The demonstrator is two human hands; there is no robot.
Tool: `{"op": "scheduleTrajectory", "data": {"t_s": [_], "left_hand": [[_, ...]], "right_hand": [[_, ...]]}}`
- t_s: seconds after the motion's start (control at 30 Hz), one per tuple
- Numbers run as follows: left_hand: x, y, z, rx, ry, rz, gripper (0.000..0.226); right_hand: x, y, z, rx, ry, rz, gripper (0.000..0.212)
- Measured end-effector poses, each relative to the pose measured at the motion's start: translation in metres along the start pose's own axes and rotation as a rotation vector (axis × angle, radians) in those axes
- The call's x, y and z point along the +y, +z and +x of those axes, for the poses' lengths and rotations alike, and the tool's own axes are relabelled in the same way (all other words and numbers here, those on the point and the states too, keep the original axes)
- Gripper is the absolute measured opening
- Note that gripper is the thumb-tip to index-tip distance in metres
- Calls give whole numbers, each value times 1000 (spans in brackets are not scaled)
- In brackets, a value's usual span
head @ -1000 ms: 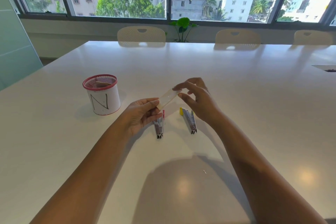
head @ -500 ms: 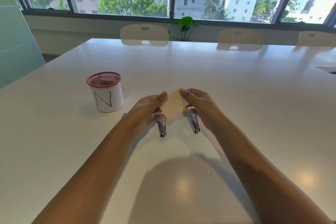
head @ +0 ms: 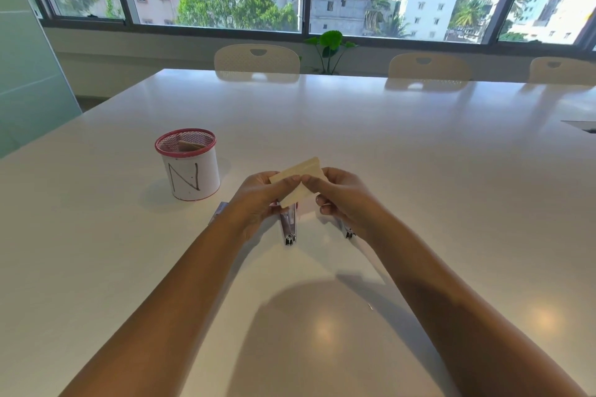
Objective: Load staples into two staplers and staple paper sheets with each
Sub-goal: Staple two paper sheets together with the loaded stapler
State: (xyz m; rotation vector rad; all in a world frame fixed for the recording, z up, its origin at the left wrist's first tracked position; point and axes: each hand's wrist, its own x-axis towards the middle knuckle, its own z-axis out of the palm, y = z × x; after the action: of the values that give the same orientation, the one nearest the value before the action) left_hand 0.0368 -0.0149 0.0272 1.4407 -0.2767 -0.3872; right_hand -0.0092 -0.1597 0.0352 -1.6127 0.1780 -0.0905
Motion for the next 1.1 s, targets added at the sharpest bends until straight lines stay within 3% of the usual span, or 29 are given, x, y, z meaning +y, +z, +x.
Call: {"op": "scheduleTrajectory", "data": {"t_s": [0.37,0.63,0.87,1.1], "left_hand": [[-1,0,0,-24,2,17,9],[1,-1,-1,-60,9,26,12],[0,2,0,9,134,237,10],[1,1,-2,-31,152,238,39]], "right_hand": [[1,1,0,-23,51,9,18],[-1,-1,0,-18,102,160,16],[0,0,-1,-72,53,94,13],[1,0,-1,-80,54,106,12]]}}
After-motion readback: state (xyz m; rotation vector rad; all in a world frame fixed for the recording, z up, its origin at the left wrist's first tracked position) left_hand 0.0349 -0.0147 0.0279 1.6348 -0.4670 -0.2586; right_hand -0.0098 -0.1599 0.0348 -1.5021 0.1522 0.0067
